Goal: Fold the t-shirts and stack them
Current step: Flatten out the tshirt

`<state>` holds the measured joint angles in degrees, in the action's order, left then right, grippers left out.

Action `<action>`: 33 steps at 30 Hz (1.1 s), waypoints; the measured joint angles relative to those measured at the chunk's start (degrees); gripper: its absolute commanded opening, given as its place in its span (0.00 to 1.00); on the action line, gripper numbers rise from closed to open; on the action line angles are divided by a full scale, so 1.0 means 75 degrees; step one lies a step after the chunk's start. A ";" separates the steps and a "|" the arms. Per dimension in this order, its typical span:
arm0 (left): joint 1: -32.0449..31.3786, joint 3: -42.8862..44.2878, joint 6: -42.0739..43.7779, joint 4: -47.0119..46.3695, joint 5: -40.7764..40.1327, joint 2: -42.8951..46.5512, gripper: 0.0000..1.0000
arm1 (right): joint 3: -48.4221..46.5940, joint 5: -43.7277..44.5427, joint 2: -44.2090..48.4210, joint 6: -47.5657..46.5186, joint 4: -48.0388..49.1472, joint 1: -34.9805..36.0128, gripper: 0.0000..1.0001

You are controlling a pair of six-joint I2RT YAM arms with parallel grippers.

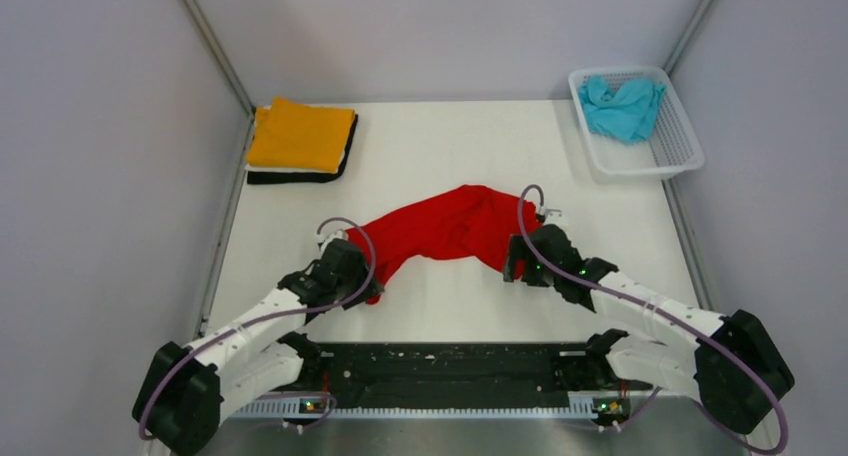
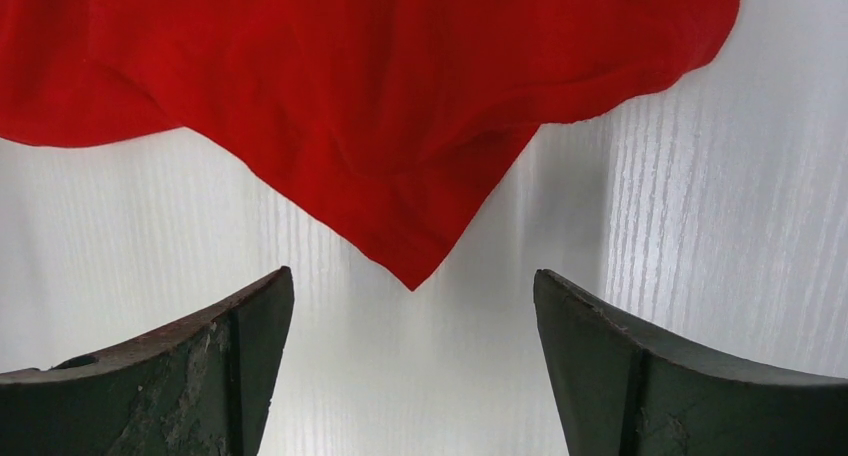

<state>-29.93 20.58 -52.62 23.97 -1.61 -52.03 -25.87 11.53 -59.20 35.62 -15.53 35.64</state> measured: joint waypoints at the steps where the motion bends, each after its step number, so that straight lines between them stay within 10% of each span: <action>1: -0.0102 0.0096 -0.0026 -0.0050 -0.0146 -0.0175 0.41 | -0.0006 0.0047 -0.0082 0.0006 0.0020 0.0076 0.87; 3: -0.0323 0.0271 -0.0090 -0.0157 -0.0440 -0.0554 0.02 | -0.0023 0.0192 -0.0300 0.0029 0.0067 0.0265 0.85; 4: -0.0431 0.0329 -0.0119 -0.0213 -0.0595 -0.0746 0.00 | -0.0047 0.0300 -0.0469 0.0038 0.0082 0.0393 0.84; 14: -0.1221 0.0790 -0.0201 -0.0131 -0.1734 -0.1480 0.00 | -0.0714 0.1174 -0.1938 0.0076 0.0251 0.1040 0.65; 19: -0.1233 0.0793 -0.0256 0.0227 -0.2063 -0.1003 0.00 | -0.1084 0.1577 -0.2582 0.0093 0.0428 0.1209 0.43; 24: -0.1233 0.0793 -0.0289 0.0431 -0.2183 -0.0434 0.00 | -0.1338 0.1795 -0.2903 0.0227 0.0402 0.1475 0.00; 33: -0.1239 0.1833 -0.0187 0.1571 -0.3177 0.0341 0.00 | -0.2069 0.2757 -0.2113 -0.0050 -0.0720 0.1530 0.00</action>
<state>-39.22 34.33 -54.02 35.75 -25.43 -49.47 -41.39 32.21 -75.05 35.24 -20.93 47.11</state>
